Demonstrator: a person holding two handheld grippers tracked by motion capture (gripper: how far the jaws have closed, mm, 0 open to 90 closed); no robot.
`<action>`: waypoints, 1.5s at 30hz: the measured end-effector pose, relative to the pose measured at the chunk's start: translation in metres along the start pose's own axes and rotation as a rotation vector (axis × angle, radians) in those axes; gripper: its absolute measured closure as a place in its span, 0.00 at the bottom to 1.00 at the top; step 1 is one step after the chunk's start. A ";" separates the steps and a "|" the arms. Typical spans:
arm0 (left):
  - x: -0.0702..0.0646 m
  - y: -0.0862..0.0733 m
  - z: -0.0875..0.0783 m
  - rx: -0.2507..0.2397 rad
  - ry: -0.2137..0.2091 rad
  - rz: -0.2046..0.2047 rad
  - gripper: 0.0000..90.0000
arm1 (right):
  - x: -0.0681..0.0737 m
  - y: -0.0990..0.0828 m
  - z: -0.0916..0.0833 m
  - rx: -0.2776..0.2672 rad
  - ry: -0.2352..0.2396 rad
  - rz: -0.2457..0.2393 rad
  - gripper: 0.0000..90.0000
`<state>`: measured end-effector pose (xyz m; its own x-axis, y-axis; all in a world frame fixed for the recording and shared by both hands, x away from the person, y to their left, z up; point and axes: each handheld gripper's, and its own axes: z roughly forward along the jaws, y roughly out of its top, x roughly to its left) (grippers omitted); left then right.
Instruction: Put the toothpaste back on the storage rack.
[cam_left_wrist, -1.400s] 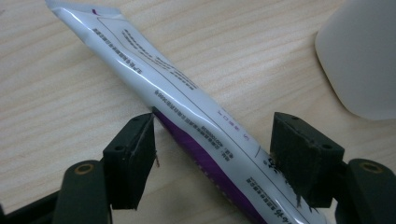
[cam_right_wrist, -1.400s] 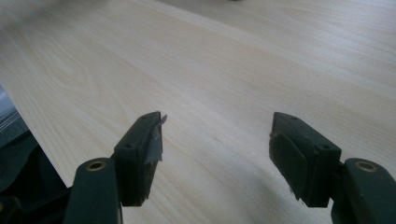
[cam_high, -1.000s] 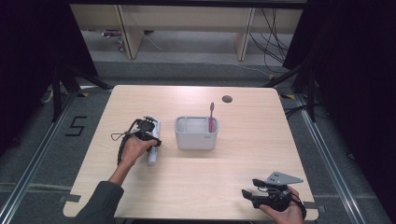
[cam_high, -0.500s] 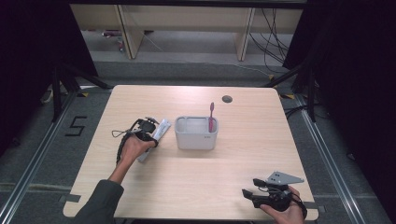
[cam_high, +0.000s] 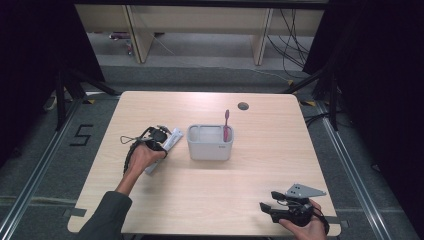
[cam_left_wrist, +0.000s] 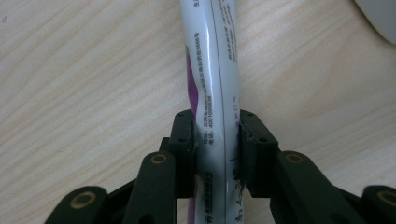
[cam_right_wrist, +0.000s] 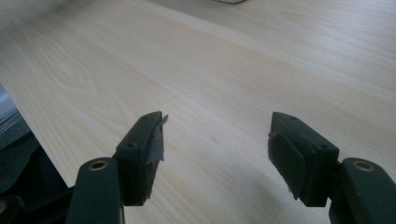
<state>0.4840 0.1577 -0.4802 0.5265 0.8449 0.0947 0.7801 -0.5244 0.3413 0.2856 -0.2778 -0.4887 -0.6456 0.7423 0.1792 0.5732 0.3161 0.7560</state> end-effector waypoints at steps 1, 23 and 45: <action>0.000 0.000 0.000 0.010 -0.007 -0.005 0.78 | 0.000 0.000 0.000 0.000 0.000 0.000 0.41; 0.001 0.005 0.002 0.077 -0.020 0.001 0.77 | 0.000 0.000 0.000 -0.003 -0.003 -0.006 0.41; 0.016 -0.006 0.000 0.021 -0.047 -0.017 0.80 | 0.000 -0.001 0.000 0.004 0.003 0.026 0.41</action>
<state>0.4880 0.1744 -0.4804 0.5282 0.8479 0.0445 0.7957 -0.5126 0.3227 0.2849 -0.2778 -0.4894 -0.6320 0.7487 0.2002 0.5916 0.2992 0.7487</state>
